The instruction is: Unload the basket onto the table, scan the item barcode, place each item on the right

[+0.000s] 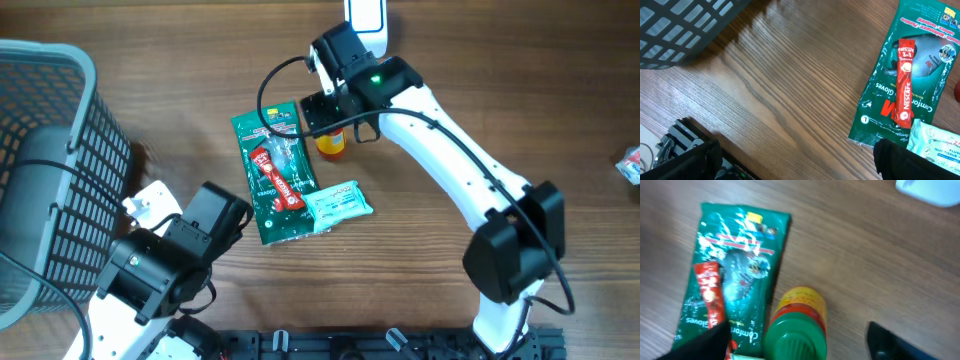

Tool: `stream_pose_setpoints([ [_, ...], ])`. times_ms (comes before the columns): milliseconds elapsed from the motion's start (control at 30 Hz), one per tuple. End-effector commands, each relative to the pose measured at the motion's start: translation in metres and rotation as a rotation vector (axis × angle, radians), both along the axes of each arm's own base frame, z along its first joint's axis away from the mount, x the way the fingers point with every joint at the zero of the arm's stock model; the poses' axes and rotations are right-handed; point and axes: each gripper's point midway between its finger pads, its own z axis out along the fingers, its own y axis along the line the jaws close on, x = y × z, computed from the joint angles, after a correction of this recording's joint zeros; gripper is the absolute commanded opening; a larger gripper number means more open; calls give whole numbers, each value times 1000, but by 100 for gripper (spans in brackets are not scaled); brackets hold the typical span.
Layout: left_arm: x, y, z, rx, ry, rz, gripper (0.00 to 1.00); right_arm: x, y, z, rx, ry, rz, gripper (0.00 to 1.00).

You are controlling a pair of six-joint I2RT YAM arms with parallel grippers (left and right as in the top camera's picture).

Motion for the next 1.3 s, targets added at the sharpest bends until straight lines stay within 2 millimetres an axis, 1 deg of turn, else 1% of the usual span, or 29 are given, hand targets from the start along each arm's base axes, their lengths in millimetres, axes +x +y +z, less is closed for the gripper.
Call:
stream_pose_setpoints([
  [0,1,2,2,5,-11,2,100,-1,5,-15,-38,13,17,80],
  [100,1,2,2,5,-11,2,100,-5,3,-27,-60,45,19,79],
  [200,1,2,2,5,-11,2,100,-6,2,-34,-67,65,6,70],
  [233,1,2,2,5,-11,2,100,-5,1,-36,-67,69,-22,63],
  [333,1,2,2,5,-11,2,100,0,-10,-36,-87,58,-145,57],
  [367,1,2,2,5,-11,2,100,1,-15,-36,-90,57,-205,53],
  [400,1,2,2,5,-11,2,100,0,-17,-37,-84,69,-245,49],
  [433,1,2,2,5,-11,2,100,-2,-18,-38,-80,82,-274,48],
  [500,1,2,2,5,-11,2,100,-2,-23,-36,-78,82,-350,48],
  [567,1,2,2,5,-11,2,100,0,-32,-28,-73,71,-460,49],
  [633,1,2,2,5,-11,2,100,-4,-48,-13,-36,75,-654,50],
  [700,1,2,2,5,-11,2,100,-8,-63,-6,18,96,-847,50],
  [733,1,2,2,5,-11,2,100,-9,-68,-6,37,105,-920,51],
  [800,1,2,2,5,-11,2,100,-13,-77,-9,92,137,-1127,52],
  [833,1,2,2,5,-11,2,100,-15,-79,-11,112,146,-1198,57],
  [900,1,2,2,5,-11,2,100,-17,-76,-12,174,173,-1307,58],
  [933,1,2,2,5,-11,2,100,-17,-70,-10,213,198,-1332,59],
  [967,1,2,2,5,-11,2,100,-18,-66,-7,237,219,-1328,63],
  [1000,1,2,2,5,-11,2,100,-18,-63,-1,263,228,-1321,72],
  [1033,1,2,2,5,-11,2,100,-21,-61,12,294,232,-1298,83],
  [1067,1,2,2,5,-11,2,100,-24,-60,22,314,236,-1276,89],
  [1100,1,2,2,5,-11,2,100,-27,-59,37,348,238,-1239,93],
  [1133,1,2,2,5,-11,2,100,-28,-62,52,380,232,-1212,97],
  [1167,1,2,2,5,-11,2,100,-30,-70,75,428,206,-1177,100],
  [1200,1,2,2,5,-11,2,100,-31,-79,94,462,179,-1159,100],
  [1267,1,2,2,5,-11,2,100,-33,-106,128,528,116,-1140,100],
])
